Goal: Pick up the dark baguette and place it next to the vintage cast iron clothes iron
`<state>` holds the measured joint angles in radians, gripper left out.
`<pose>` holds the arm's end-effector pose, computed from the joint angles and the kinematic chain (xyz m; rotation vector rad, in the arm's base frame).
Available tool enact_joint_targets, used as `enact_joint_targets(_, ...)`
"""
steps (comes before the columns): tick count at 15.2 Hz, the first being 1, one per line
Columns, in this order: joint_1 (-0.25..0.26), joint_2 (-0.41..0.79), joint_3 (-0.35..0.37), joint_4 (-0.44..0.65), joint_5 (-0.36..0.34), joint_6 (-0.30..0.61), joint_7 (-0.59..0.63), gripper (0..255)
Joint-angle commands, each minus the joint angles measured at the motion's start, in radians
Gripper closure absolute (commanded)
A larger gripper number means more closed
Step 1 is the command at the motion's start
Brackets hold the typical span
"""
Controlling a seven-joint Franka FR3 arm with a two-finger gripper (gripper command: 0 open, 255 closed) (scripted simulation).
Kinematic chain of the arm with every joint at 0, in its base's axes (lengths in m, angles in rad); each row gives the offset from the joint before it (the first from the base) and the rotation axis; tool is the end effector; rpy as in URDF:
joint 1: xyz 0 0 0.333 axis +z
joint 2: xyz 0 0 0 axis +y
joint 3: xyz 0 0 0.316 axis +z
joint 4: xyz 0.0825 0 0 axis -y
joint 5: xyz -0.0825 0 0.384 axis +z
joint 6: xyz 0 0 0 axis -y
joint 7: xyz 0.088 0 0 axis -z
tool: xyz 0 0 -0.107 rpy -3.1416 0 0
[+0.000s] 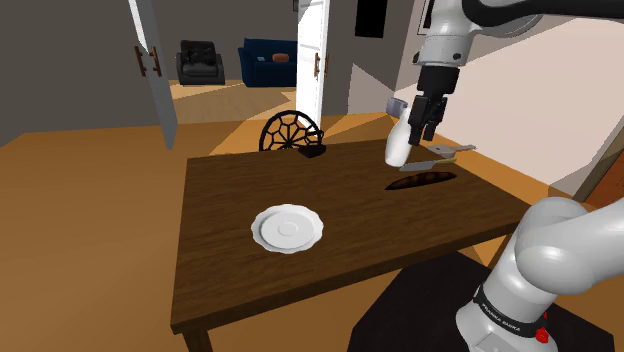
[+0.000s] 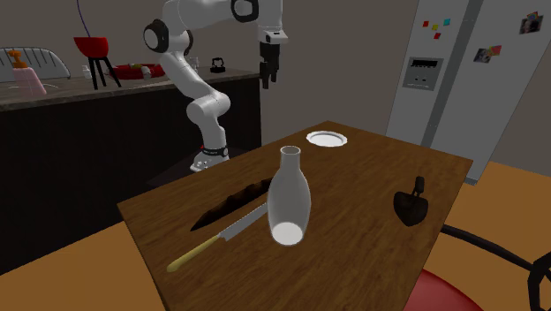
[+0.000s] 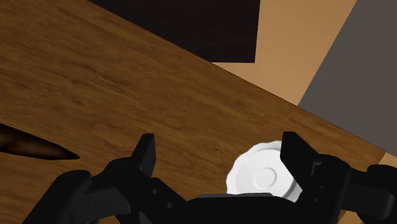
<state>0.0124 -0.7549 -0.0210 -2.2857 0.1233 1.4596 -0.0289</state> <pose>0.3041 0.0095 0.6055 -3.0009 -0.0538 0.1037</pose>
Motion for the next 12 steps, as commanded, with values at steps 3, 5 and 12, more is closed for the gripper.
enact_joint_targets(3,0.002,-0.035,-0.039,-0.055,-0.040,0.019,-0.085,0)
enact_joint_targets(5,0.002,-0.065,-0.081,-0.104,-0.084,0.040,-0.169,0)
enact_joint_targets(12,-0.007,-0.113,-0.247,-0.231,-0.252,0.140,-0.468,0)
